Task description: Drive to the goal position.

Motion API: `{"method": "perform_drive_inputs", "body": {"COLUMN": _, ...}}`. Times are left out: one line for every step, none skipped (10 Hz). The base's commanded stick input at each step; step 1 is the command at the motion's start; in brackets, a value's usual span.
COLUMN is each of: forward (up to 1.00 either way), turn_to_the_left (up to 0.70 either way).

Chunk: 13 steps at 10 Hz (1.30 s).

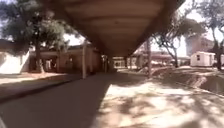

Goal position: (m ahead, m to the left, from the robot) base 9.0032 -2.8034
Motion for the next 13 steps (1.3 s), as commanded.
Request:
{"method": "perform_drive_inputs", "body": {"forward": 0.85, "turn_to_the_left": 0.00}}
{"method": "perform_drive_inputs", "body": {"forward": 0.85, "turn_to_the_left": 0.00}}
{"method": "perform_drive_inputs", "body": {"forward": 0.85, "turn_to_the_left": 0.00}}
{"method": "perform_drive_inputs", "body": {"forward": 0.85, "turn_to_the_left": 0.00}}
{"method": "perform_drive_inputs", "body": {"forward": 0.85, "turn_to_the_left": 0.00}}
{"method": "perform_drive_inputs", "body": {"forward": 0.85, "turn_to_the_left": 0.00}}
{"method": "perform_drive_inputs", "body": {"forward": 0.85, "turn_to_the_left": 0.00}}
{"method": "perform_drive_inputs", "body": {"forward": 0.85, "turn_to_the_left": 0.00}}
{"method": "perform_drive_inputs", "body": {"forward": 0.85, "turn_to_the_left": 0.00}}
{"method": "perform_drive_inputs", "body": {"forward": 0.85, "turn_to_the_left": 0.00}}
{"method": "perform_drive_inputs", "body": {"forward": 0.85, "turn_to_the_left": 0.00}}
{"method": "perform_drive_inputs", "body": {"forward": 0.85, "turn_to_the_left": 0.00}}
{"method": "perform_drive_inputs", "body": {"forward": 0.85, "turn_to_the_left": 0.00}}
